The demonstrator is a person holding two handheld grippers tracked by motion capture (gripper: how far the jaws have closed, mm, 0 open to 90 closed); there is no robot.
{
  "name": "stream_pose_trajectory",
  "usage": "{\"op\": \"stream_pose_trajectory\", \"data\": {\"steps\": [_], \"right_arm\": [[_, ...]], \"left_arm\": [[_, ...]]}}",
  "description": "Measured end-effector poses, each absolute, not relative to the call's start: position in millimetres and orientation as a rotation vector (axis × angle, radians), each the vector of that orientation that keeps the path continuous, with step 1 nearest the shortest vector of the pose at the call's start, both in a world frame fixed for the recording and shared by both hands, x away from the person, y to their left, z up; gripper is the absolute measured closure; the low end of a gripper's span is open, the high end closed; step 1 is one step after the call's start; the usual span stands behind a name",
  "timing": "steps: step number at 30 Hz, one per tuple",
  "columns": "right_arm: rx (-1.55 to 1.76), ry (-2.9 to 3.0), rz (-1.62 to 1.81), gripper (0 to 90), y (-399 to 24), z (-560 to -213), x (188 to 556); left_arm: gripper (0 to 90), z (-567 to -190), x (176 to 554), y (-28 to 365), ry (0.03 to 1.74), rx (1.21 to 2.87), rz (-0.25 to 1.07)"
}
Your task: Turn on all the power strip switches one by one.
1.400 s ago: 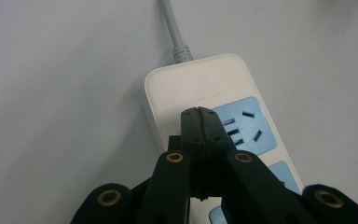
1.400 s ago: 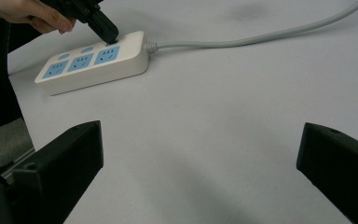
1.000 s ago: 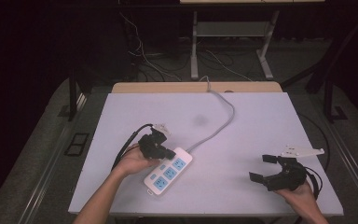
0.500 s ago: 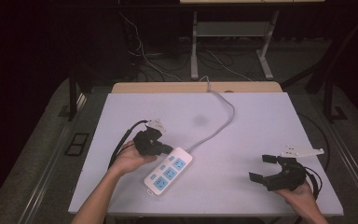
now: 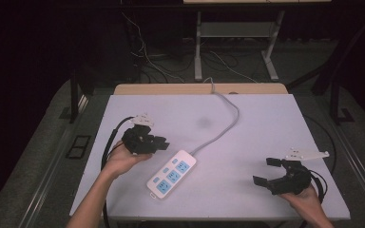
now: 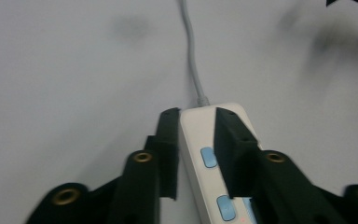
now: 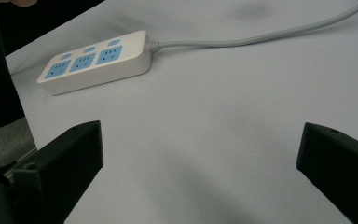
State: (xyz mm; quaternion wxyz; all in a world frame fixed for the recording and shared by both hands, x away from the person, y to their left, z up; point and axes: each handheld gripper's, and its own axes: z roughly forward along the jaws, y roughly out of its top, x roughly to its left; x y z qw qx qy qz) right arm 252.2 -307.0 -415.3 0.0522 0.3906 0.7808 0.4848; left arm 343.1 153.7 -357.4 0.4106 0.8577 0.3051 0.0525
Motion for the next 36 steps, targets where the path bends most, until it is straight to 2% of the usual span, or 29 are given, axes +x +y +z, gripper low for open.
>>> {"op": "stream_pose_trajectory", "data": {"steps": [4, 12, 27, 36], "right_arm": [[1.189, 2.376, 1.475, 0.3, -307, -415, 252], [1.192, 2.378, 1.478, 0.3, -306, -416, 251], [1.192, 2.385, 1.485, 0.3, -302, -416, 250], [1.196, 2.388, 1.491, 0.3, -301, -416, 247]], "left_arm": [[37.6, -356, 339, 161, 0.837, 2.124, 0.172], [1.0, -359, 328, 180, 0.904, 2.052, 0.191], [0.0, -393, 275, 216, 0.970, 1.786, 0.256], [0.0, -407, 269, 217, 0.990, 1.791, 0.257]]}}
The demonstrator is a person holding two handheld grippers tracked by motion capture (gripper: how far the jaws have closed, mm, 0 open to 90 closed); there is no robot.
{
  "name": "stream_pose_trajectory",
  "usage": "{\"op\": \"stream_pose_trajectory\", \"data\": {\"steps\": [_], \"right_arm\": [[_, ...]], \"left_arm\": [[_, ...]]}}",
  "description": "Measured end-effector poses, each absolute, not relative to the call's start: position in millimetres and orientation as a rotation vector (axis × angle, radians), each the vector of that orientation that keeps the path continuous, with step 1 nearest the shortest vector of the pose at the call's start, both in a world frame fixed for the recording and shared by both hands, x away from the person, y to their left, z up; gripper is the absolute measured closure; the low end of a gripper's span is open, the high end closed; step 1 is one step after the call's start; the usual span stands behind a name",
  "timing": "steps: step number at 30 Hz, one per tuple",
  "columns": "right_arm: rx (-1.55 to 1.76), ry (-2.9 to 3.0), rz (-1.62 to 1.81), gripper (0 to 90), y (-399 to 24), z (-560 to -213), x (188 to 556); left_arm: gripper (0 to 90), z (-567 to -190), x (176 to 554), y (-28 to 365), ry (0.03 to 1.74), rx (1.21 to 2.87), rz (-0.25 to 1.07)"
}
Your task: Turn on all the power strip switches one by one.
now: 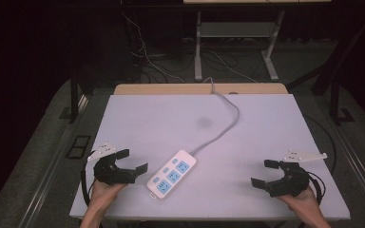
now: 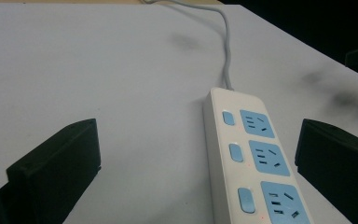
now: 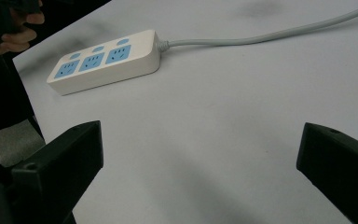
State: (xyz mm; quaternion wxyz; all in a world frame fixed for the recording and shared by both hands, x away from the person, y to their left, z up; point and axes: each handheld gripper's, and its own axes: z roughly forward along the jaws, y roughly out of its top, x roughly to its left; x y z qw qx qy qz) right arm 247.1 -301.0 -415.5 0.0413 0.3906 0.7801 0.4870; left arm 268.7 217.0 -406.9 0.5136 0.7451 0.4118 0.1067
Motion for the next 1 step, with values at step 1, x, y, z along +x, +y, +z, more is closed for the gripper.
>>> {"op": "stream_pose_trajectory", "data": {"steps": [1], "right_arm": [[1.196, 2.388, 1.493, 0.3, -301.0, -415.7, 246.9]], "left_arm": [[0.0, -407.0, 268.8, 216.0, 0.987, 1.801, 0.256]]}}
